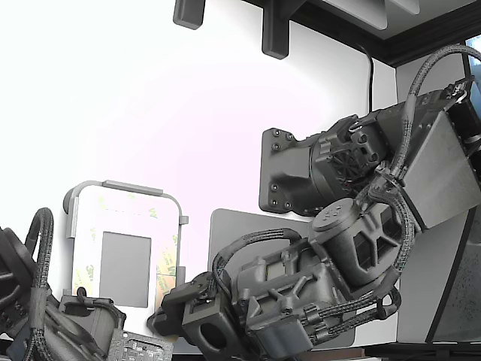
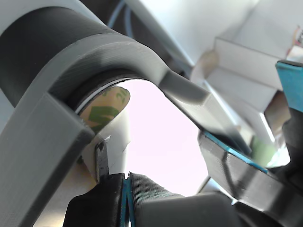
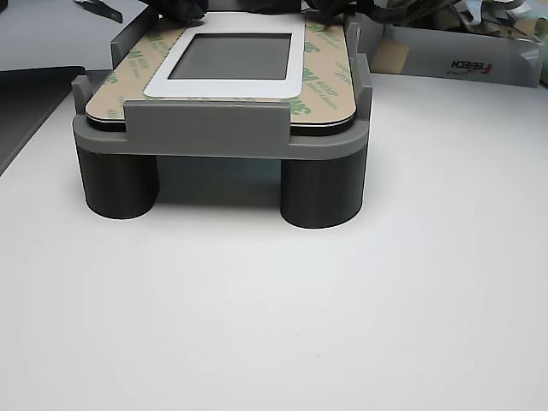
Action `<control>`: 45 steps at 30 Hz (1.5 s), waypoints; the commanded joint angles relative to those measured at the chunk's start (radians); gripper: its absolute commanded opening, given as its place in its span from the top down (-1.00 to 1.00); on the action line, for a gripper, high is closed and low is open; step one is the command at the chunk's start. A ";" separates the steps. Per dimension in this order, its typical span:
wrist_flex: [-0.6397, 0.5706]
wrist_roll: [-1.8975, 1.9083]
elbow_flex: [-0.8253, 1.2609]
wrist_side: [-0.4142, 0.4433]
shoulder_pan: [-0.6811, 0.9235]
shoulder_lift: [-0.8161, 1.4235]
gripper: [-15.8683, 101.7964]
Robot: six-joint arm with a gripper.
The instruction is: Peel off protective film from adhesive tape.
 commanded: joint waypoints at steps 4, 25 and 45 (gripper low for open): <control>-0.009 -0.008 -0.020 -0.005 -0.012 0.020 0.91; -0.014 -0.026 -0.014 -0.032 -0.048 0.014 0.91; -0.009 -0.044 0.002 -0.058 -0.083 0.031 0.91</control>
